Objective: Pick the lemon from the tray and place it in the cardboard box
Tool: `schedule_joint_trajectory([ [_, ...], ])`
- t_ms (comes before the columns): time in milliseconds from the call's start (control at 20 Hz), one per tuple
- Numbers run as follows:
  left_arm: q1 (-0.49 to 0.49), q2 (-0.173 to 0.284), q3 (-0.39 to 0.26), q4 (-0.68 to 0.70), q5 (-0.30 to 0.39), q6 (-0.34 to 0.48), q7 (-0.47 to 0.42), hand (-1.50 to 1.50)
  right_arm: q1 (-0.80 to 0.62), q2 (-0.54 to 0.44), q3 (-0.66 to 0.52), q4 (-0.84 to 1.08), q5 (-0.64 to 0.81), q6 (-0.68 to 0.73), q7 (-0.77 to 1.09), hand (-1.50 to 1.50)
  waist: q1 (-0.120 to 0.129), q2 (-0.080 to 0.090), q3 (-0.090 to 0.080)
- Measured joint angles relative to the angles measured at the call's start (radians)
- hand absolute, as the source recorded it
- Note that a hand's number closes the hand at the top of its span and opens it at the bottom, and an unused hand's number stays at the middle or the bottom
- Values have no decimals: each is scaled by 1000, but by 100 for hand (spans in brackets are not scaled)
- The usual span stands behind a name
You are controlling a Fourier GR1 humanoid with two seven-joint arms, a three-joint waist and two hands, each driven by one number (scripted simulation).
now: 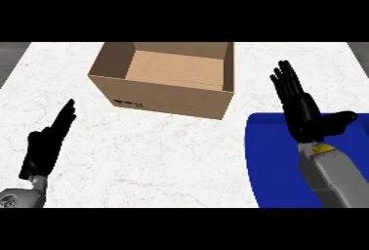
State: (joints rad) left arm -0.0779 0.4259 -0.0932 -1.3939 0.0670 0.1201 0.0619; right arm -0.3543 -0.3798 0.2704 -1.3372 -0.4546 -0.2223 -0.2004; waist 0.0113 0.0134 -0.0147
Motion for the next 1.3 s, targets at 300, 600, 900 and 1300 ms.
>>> schedule_joint_trajectory([
  [300,4,-20,6,-18,-40,53,-29,0,-45,-101,-28,-88,-123,333,-26,-150,-4,-12,14],
  [600,40,-52,-19,-74,-61,79,-11,0,18,-260,-94,73,-2,439,-189,-150,-5,-13,14],
  [900,44,-75,-29,-104,-87,94,17,0,9,-347,-152,258,61,647,-392,-150,0,-10,16],
  [1300,49,-80,-26,-98,-87,82,3,0,-39,-595,-55,256,389,658,-494,-150,8,-9,15],
])
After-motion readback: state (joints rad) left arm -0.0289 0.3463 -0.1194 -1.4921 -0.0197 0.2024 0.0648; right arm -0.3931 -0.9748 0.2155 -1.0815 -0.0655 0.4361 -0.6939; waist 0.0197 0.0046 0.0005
